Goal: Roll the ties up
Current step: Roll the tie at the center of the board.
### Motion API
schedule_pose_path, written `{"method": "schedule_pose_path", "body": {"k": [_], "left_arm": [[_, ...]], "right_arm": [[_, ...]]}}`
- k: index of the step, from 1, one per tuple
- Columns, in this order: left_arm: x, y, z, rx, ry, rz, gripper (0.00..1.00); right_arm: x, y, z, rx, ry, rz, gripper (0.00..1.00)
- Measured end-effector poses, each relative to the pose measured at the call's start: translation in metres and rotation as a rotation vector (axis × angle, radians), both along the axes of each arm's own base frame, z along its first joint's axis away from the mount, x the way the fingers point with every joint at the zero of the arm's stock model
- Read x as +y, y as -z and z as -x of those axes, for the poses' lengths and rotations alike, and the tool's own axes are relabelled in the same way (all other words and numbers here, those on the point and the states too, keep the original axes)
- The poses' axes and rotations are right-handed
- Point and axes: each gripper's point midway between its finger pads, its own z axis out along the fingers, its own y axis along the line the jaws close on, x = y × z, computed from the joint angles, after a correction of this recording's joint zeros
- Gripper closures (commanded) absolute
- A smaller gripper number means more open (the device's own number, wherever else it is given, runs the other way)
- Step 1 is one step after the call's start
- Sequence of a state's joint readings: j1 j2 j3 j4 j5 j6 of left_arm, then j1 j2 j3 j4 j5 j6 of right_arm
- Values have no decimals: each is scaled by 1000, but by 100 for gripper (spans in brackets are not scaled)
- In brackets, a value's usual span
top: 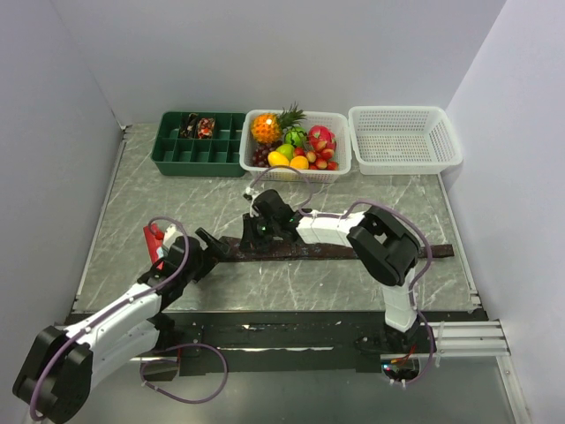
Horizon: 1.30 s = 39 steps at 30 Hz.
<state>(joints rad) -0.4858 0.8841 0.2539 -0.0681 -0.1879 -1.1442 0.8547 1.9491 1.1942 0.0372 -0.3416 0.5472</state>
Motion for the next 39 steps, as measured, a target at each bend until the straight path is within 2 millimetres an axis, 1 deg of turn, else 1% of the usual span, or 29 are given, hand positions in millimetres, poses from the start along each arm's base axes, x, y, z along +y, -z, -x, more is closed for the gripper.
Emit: {"method": "schedule_pose_path", "body": {"k": [4, 6, 7, 9, 10, 16, 19, 23, 24, 27, 28, 30, 33, 37, 39], "left_arm": [[0, 0, 0, -31, -7, 27, 22], [-1, 3, 0, -33, -9, 36, 24], [-2, 4, 0, -32, -7, 39, 28], [-5, 6, -4, -32, -4, 42, 30], [-6, 7, -6, -34, -4, 45, 33], [-19, 9, -22, -47, 11, 72, 40], [-22, 10, -28, -53, 9, 77, 41], [-22, 10, -29, -58, 5, 76, 42], [-21, 11, -29, -59, 2, 73, 42], [-19, 11, -30, -45, -13, 64, 28], [-19, 8, -32, -43, -25, 70, 23], [-18, 6, -34, -35, -37, 63, 21], [-16, 4, -34, -31, -54, 58, 24], [-16, 8, -34, -43, -53, 68, 32], [-18, 10, -37, -52, -50, 79, 36]], "right_arm": [[-1, 15, -1, 19, 2, 29, 84], [-2, 22, -1, 27, 5, 44, 84], [-3, 23, -1, 29, 7, 50, 84], [-3, 22, -2, 27, 7, 52, 84], [-2, 20, -3, 25, 8, 52, 84], [10, 4, -16, -14, 12, 27, 84], [13, 7, -22, -22, 18, 34, 84], [11, 25, -21, 6, 21, 68, 84], [12, 24, -23, 3, 22, 67, 84], [13, 24, -27, 4, 29, 76, 84], [13, 25, -28, 6, 30, 77, 84], [16, 25, -29, 6, 30, 76, 84], [16, 26, -30, 5, 30, 75, 84], [16, 26, -31, 7, 30, 74, 84], [16, 26, -32, 8, 32, 73, 84]]}}
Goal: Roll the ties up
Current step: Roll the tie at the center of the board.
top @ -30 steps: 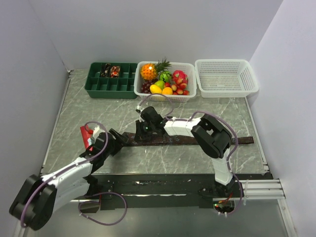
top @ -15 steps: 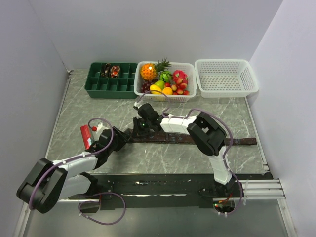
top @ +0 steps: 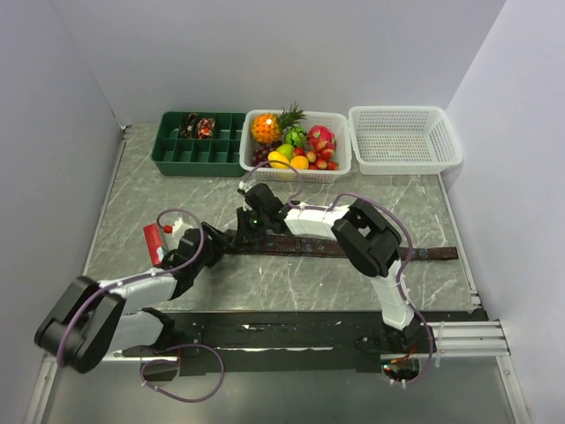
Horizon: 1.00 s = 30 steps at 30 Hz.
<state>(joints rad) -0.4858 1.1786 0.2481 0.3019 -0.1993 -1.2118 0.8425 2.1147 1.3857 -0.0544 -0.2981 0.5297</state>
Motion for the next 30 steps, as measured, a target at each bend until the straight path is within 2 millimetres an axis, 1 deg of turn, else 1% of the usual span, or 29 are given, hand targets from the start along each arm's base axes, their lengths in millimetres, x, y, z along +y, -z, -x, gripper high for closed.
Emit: {"method": "schedule_pose_path", "body": {"k": [2, 4, 5, 6, 7, 8, 9, 11, 12, 17, 18, 22, 27, 30], "left_arm": [[-5, 1, -6, -17, 4, 16, 39], [-10, 1, -12, -42, 13, 39, 48], [-12, 2, -14, -51, 16, 47, 53], [-14, 3, -17, -60, 20, 54, 61], [-15, 4, -18, -63, 15, 61, 62], [-15, 6, -18, -63, 16, 60, 69], [-15, 9, -18, -62, 16, 61, 78], [-14, 11, -18, -63, 16, 58, 80], [-13, 13, -16, -59, 11, 58, 85], [-8, 12, -11, -59, -1, 44, 94], [-5, 12, -9, -57, -5, 35, 99], [1, 12, -3, -46, 1, -9, 99], [2, 11, -5, -25, 26, -74, 99], [1, 11, -5, -12, 43, -106, 99]], "right_arm": [[0, 0, 0, 4, -1, -3, 84], [0, 0, 0, 7, -2, -5, 85], [0, 0, 0, 10, -2, -7, 85], [-1, 0, -1, 12, 0, -7, 85], [-1, 0, -1, 13, 1, -8, 85], [-1, 0, -2, 15, 1, -10, 84], [-2, 0, -2, 17, 0, -11, 85], [-2, 0, -2, 22, -1, -15, 84], [-1, 0, -2, 24, -2, -17, 85], [1, 0, 1, 38, -14, -32, 85], [2, 0, 3, 43, -19, -35, 84], [6, 0, 8, 59, -36, -49, 84], [7, -2, 8, 54, -38, -63, 84], [3, -3, 8, 51, -29, -72, 84]]}}
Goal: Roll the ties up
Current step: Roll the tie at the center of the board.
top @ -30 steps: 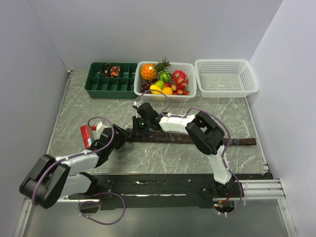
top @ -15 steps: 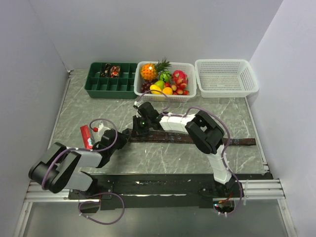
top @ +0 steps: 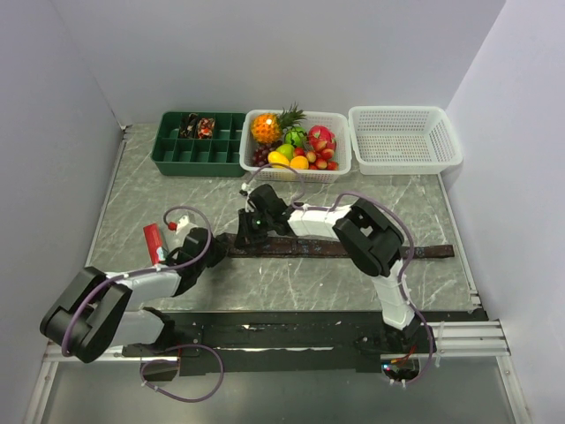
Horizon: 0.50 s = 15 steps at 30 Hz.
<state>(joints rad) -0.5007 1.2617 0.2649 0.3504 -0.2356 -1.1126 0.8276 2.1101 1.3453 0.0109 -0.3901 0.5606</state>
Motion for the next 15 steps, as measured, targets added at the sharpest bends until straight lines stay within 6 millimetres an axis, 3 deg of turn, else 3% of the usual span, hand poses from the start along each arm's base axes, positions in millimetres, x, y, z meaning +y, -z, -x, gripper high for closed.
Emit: {"method": "schedule_pose_path", "body": {"k": [8, 15], "left_arm": [[-7, -6, -3, 29, 23, -139, 99], [-12, -12, -5, 40, 23, -222, 99]], "right_arm": [[-26, -11, -12, -27, 55, 24, 84], [-34, -3, -9, -15, 59, 55, 84]]}}
